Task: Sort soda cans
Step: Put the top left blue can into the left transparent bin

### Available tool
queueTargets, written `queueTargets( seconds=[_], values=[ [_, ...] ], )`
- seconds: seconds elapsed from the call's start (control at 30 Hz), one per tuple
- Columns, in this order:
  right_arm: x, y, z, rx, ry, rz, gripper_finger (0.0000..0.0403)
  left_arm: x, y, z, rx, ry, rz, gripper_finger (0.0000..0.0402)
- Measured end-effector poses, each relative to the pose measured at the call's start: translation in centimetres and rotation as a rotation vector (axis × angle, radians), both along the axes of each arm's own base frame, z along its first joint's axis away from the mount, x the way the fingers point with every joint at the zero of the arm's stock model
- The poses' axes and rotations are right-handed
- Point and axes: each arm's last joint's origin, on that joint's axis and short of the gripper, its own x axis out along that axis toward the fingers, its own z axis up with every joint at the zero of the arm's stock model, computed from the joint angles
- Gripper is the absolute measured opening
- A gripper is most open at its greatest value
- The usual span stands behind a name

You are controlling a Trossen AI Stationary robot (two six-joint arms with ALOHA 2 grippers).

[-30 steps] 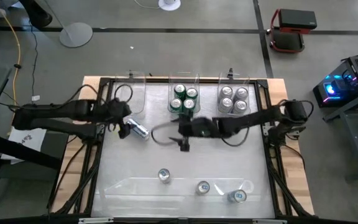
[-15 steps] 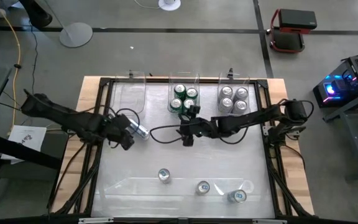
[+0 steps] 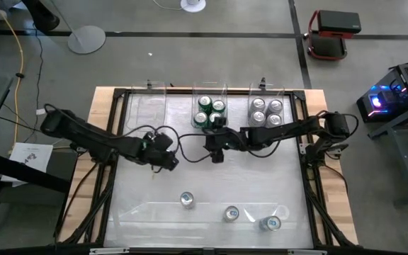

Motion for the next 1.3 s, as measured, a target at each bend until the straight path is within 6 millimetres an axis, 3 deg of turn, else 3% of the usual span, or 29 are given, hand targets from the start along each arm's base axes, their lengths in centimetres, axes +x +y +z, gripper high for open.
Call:
queueTargets(
  seconds=[0.13,0.33,0.5,0.63,0.83,1.07,1.3],
  values=[
    [0.0,-0.3,0.0,-0.022,0.005,0.016,0.0344,0.3,0.2,-1.6,0.01,0.048,0.09,0.017],
    [0.0,-1.1,0.0,0.0,0.005,0.03,0.0344,0.1,-0.6,-2.4,-0.024,0.072,0.117,0.0105],
    [0.1,-1.3,0.0,0.055,-0.005,0.049,0.0344,-1.1,-3.0,-1.6,-0.126,0.055,0.103,0.0076],
    [0.1,-1.2,0.0,0.059,-0.005,0.05,0.0344,-2.4,-5.6,0.4,-0.228,0.039,0.118,0.0064],
    [0.2,-1.2,0.1,0.058,-0.02,0.05,0.0344,-4.4,-8.3,3.3,-0.303,-0.019,0.136,0.0058],
    [0.2,-1.2,0.1,0.075,-0.024,0.067,0.0344,-7.1,-8.9,3.3,-0.333,0.151,0.212,0.0066],
    [0.3,-1.2,0.2,0.053,-0.026,0.085,0.0344,-7.1,-8.7,3.2,-0.335,0.37,-0.06,0.0152]
  ],
)
